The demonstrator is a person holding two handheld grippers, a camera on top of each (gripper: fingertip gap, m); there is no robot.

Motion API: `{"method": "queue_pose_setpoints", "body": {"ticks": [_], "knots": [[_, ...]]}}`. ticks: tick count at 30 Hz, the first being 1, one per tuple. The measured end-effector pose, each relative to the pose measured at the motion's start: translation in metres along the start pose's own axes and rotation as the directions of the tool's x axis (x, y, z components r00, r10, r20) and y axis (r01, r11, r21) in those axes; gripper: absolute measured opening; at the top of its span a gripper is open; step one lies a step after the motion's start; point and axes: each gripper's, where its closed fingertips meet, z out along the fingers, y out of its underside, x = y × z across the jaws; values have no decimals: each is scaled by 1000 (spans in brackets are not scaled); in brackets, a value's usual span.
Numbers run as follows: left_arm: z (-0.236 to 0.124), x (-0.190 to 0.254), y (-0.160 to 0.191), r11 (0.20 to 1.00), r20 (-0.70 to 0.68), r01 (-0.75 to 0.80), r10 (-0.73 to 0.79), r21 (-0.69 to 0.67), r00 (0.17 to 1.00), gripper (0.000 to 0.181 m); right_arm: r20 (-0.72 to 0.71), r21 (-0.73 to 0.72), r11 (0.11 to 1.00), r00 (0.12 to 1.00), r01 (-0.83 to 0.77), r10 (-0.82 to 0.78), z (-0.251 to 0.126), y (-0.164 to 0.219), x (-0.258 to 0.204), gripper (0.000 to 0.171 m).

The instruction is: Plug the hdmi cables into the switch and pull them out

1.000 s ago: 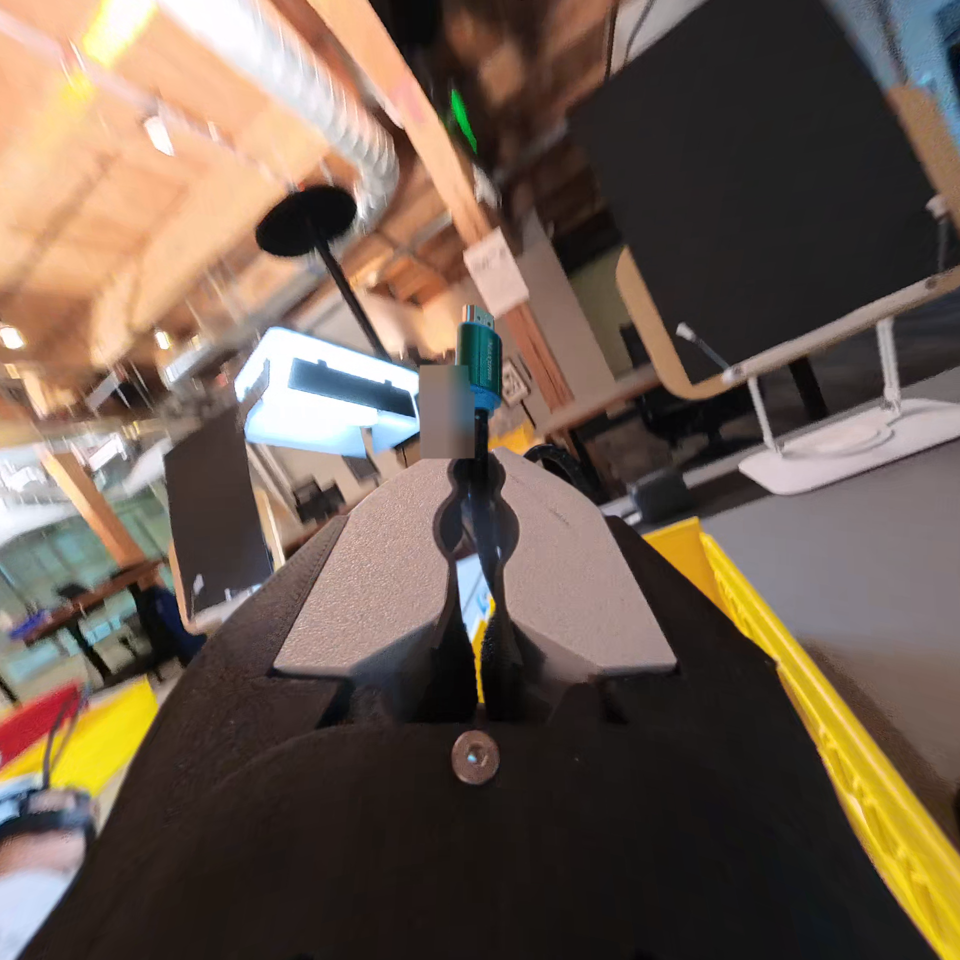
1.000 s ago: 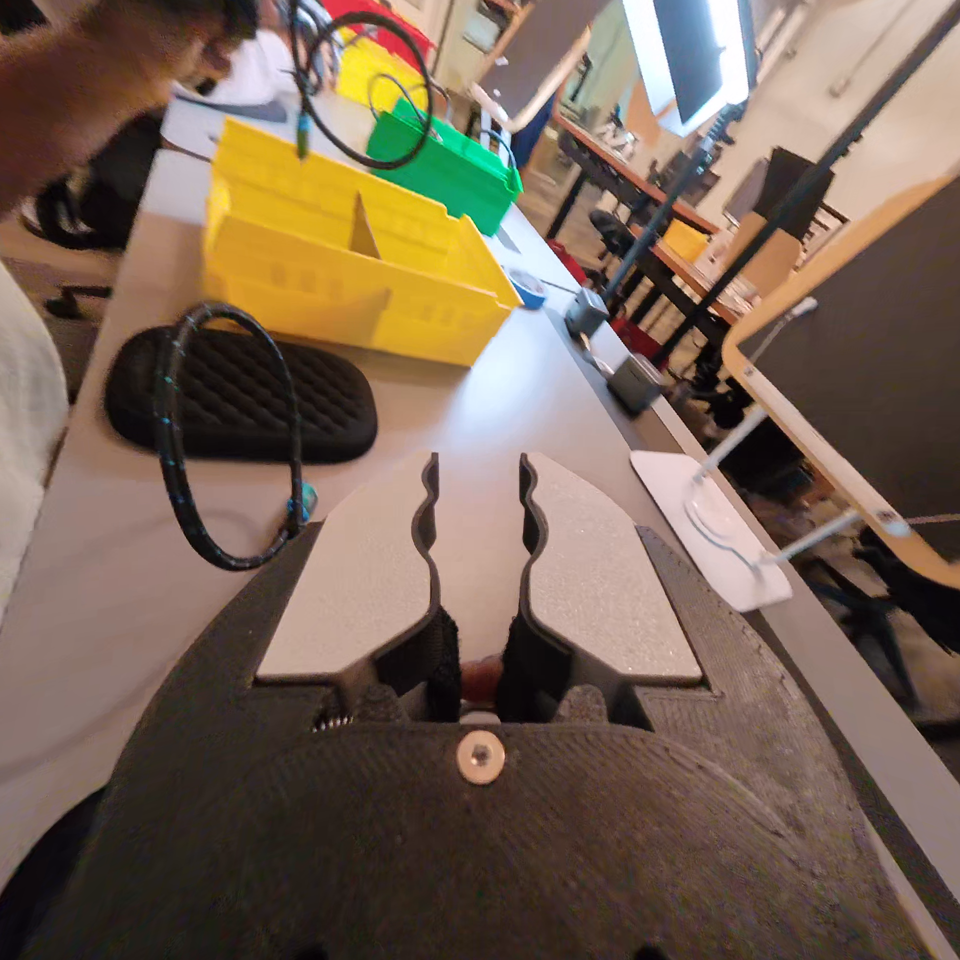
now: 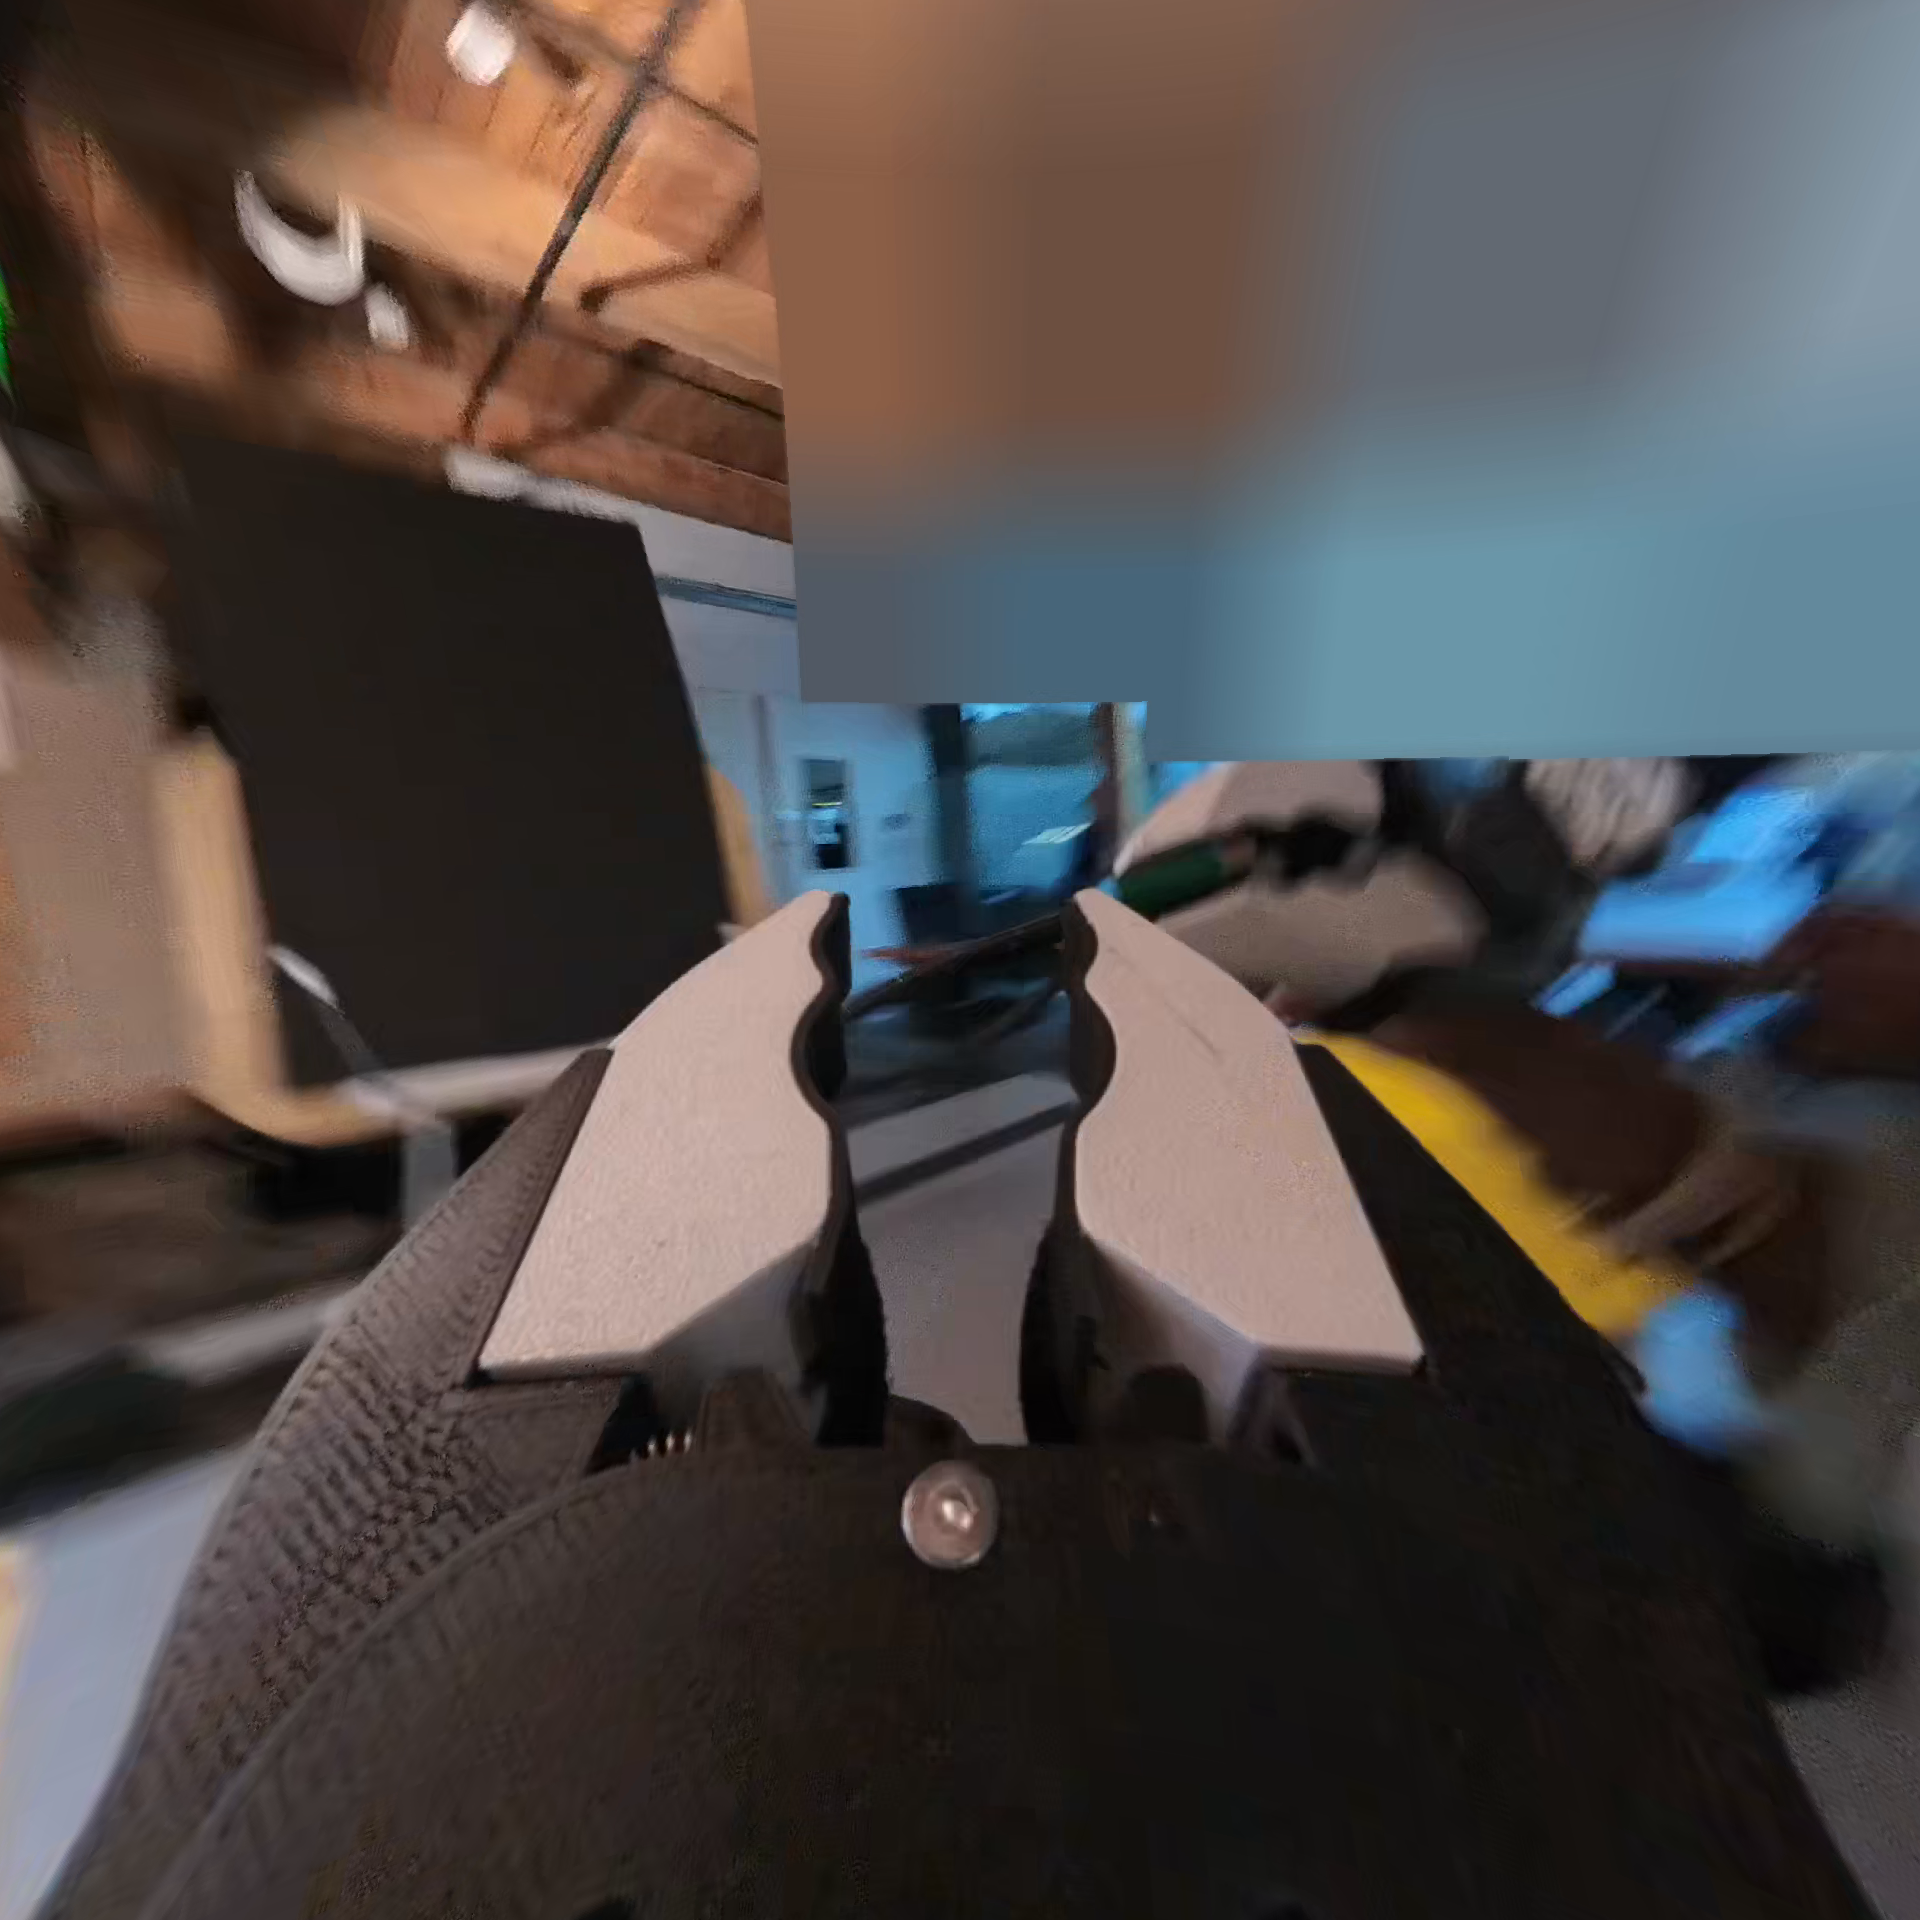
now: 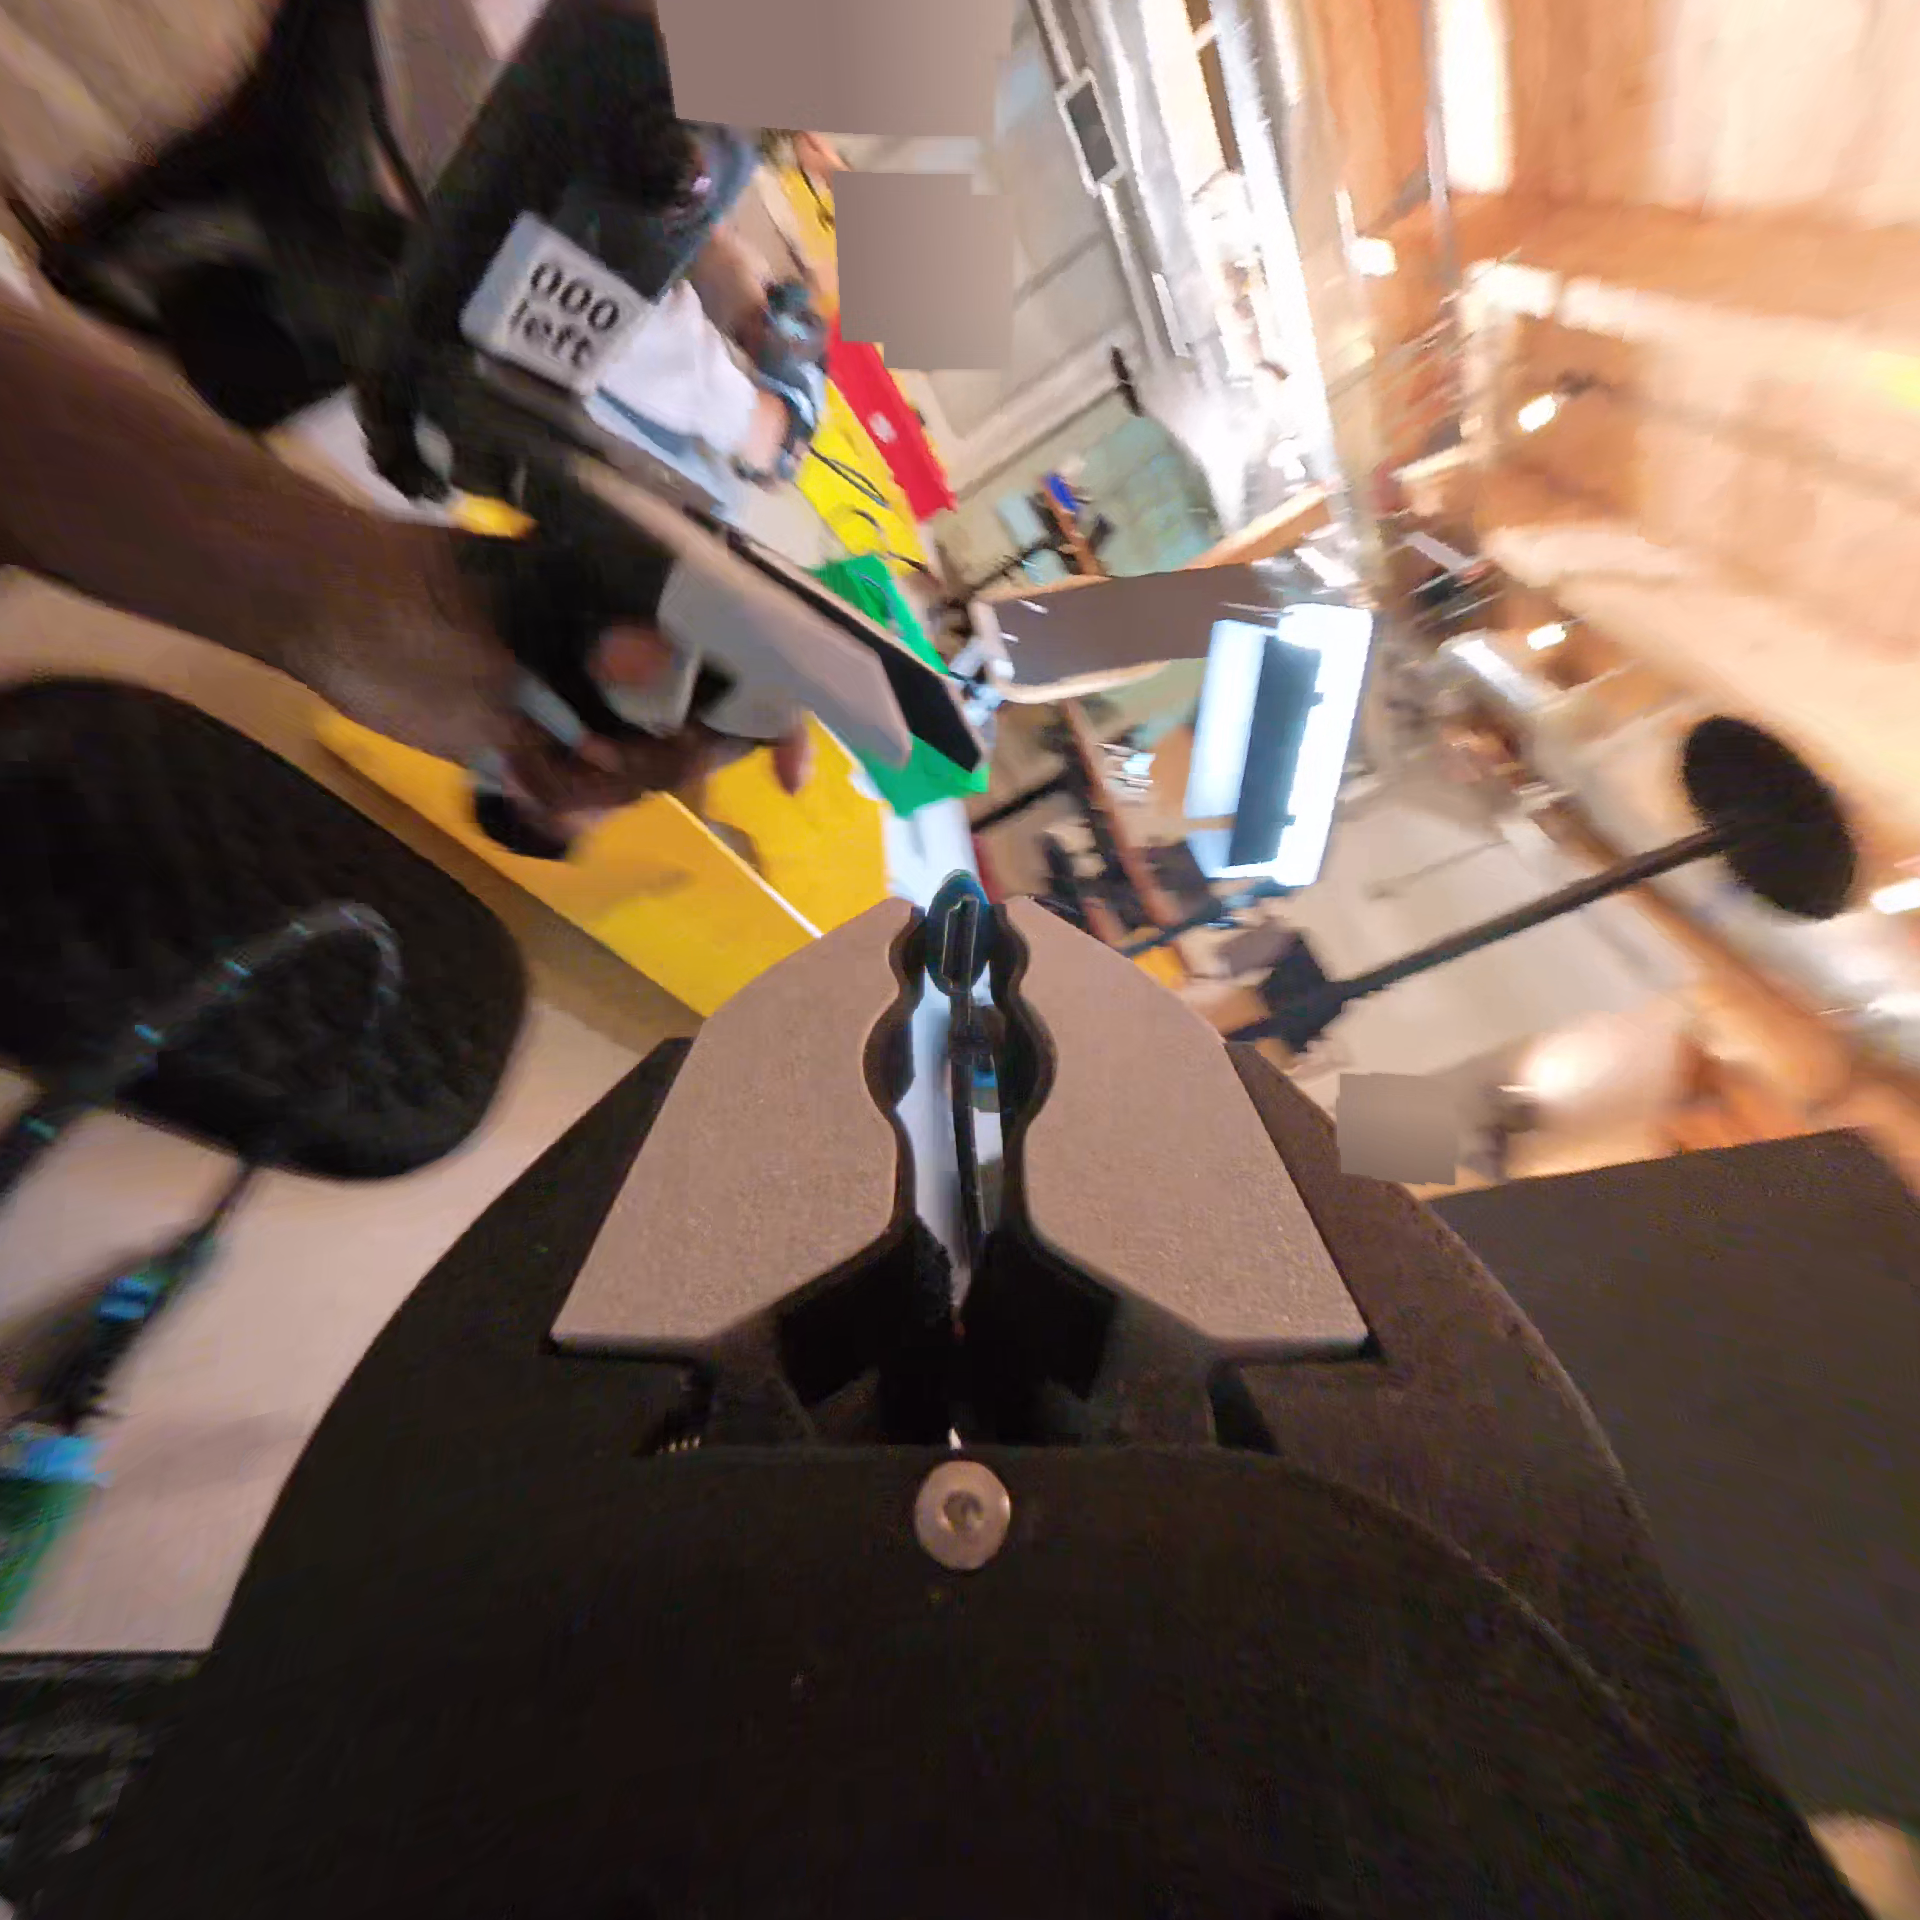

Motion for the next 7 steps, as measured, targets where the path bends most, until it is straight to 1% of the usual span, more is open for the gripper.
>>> {"method": "queue_pose_setpoints", "body": {"ticks": [1,2,3,4,5,6,7], "knots": [[0,-3,2,966,-26,258,-257,18,966,38,-34,-21,996,995,90,-91,-1,1,3,12],[1,0,9,869,-96,494,-493,-11,865,41,-51,-26,987,986,157,-158,-1,0,4,11],[3,8,15,730,-186,680,-678,-66,711,45,-57,-12,979,978,202,-203,-1,-4,3,11],[5,15,22,569,-250,812,-811,-130,529,49,-58,18,973,972,228,-227,-1,-9,1,11],[5,22,24,420,-316,890,-881,-181,352,53,-53,58,970,971,235,-232,0,-15,-2,11],[5,27,22,287,-385,934,-903,-213,190,56,-41,100,969,974,225,-222,1,-20,-5,11],[4,31,18,189,-447,952,-892,-240,65,56,-21,140,968,978,208,-207,1,-25,-9,11]]}}
